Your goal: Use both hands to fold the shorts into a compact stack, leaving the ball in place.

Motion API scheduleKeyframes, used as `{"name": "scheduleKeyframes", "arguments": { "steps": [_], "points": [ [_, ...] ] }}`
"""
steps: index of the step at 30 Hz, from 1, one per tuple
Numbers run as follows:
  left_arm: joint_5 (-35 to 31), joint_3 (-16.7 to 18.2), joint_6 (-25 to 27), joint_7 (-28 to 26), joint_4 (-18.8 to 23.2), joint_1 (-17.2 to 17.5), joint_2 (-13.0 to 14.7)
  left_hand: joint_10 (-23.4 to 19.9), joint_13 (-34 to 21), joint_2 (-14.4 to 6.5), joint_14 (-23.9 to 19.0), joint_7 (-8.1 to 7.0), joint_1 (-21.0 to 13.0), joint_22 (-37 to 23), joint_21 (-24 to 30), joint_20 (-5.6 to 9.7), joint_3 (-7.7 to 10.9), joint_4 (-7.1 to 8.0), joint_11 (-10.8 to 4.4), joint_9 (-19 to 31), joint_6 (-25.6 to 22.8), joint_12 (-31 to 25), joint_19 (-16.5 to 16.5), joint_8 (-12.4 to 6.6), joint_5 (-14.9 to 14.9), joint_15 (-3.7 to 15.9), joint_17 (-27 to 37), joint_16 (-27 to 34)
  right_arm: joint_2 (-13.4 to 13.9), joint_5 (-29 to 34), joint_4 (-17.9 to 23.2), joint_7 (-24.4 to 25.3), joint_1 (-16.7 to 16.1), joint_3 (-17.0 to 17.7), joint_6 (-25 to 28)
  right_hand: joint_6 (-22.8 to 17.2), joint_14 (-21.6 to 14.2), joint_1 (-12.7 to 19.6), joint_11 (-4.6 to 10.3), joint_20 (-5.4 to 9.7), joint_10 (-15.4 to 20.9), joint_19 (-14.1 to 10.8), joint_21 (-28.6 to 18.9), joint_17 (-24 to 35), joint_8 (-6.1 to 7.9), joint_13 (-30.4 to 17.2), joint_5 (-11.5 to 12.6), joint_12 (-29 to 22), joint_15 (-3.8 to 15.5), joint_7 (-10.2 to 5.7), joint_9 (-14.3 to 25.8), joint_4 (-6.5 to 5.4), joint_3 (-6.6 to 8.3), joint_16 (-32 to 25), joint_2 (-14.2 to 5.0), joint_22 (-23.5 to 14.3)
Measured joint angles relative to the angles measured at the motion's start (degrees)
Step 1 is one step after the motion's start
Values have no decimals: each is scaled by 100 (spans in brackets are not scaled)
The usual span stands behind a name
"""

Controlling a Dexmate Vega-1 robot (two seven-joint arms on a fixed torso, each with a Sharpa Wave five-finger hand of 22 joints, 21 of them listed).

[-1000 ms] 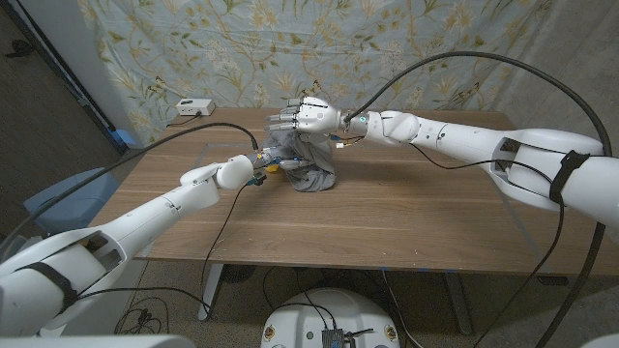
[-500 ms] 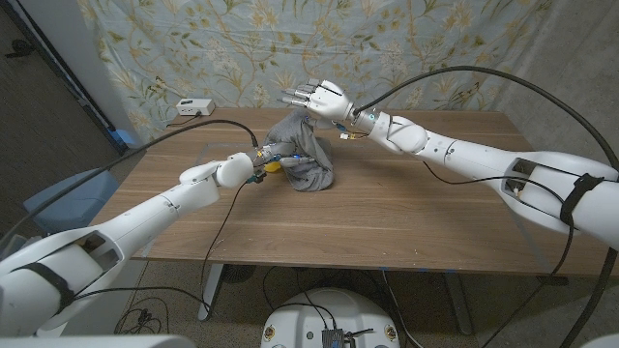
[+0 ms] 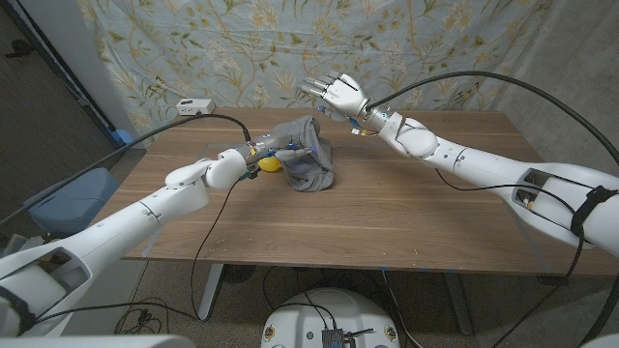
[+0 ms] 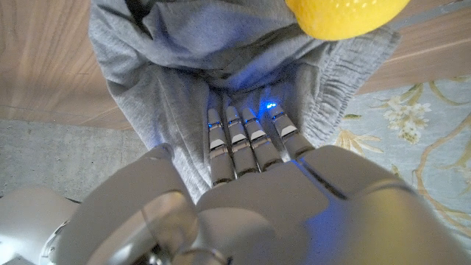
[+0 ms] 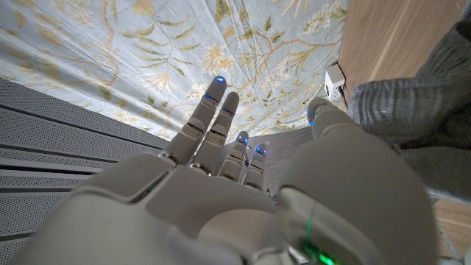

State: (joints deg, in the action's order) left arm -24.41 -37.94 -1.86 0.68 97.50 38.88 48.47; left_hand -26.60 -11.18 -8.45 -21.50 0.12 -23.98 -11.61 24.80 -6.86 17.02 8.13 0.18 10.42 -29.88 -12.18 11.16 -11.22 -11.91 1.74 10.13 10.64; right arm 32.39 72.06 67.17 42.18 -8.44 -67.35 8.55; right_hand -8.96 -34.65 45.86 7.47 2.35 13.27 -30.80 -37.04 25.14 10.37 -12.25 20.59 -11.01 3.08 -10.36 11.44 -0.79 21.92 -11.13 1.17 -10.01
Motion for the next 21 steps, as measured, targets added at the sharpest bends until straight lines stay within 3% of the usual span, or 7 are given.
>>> {"name": "scheduleKeyframes", "arguments": {
  "steps": [4, 7, 8, 10, 11, 21],
  "points": [
    [-33, 217, 152, -59, 503, 318, 229, -29, 0, 0, -12, -21, 0, 15, 0, 0, 23, -23, -30, 0, -21, 0, 0, 0, 0, 12, 0, 0, 52, 9, 80, -82, -80, 84, 115, 8, 0, 0, 0, 0, 0, 0, 0, 0, 0, 0, -1, 0, 0, -9, 0, 0, 0, 0, 0, 0],
    [-60, 217, 284, -110, 503, 318, 229, -29, 0, 0, -54, -20, 0, 17, 0, 0, 23, -58, -30, 0, -64, 0, 0, -1, 0, 8, 0, 0, 89, 9, 146, -82, -137, 148, 115, 8, 0, 0, 0, 0, 0, 0, 0, 0, 0, 0, -25, 0, 0, -9, 0, 17, 17, 0, 0, 0],
    [-69, 480, 318, -126, 1064, 712, 493, -43, 0, 0, -54, 0, 0, 17, 0, 0, 18, -63, -17, 0, -84, 0, 0, -1, 0, 8, 0, 0, 104, 9, 175, -82, -161, 175, 115, 8, 1, 10, 0, 0, 1, 0, 0, 0, 0, 0, -25, 0, 2, -9, 0, 17, 16, 0, -10, 0],
    [-90, 480, 404, -181, 1064, 712, 493, -53, 0, 0, -99, -1, 0, 17, 0, -22, 27, -73, -6, 0, -83, 0, 22, -1, 0, 19, 0, 41, 124, 20, 219, -192, -194, 211, 252, 8, 9, 22, 0, 0, 1, 0, 0, 0, 0, -1, -25, 0, 9, -9, 0, 17, 16, 0, -22, 0],
    [-98, 663, 436, -205, 1375, 997, 657, -53, 0, 0, -101, 0, 0, 17, 0, -22, 41, -86, -6, 0, -83, 0, 23, -1, 0, 22, 0, 41, 142, 28, 259, -257, -227, 242, 340, 8, 9, 22, 0, 0, 1, 0, 0, 0, 0, -1, -25, 0, 10, -9, 0, 16, 16, 0, -22, 0],
    [-254, 663, 619, -761, 1375, 997, 657, -134, -1, 68, -189, -72, -69, 16, 0, -53, 90, -195, -51, 0, -217, 0, 53, -27, 0, 77, -28, 41, 281, 28, 566, -257, -447, 440, 340, 8, 9, 23, 0, 0, 1, -1, 0, -1, 0, -1, -47, 0, 10, -9, -26, 20, 58, 0, -22, 1]
  ]
}}
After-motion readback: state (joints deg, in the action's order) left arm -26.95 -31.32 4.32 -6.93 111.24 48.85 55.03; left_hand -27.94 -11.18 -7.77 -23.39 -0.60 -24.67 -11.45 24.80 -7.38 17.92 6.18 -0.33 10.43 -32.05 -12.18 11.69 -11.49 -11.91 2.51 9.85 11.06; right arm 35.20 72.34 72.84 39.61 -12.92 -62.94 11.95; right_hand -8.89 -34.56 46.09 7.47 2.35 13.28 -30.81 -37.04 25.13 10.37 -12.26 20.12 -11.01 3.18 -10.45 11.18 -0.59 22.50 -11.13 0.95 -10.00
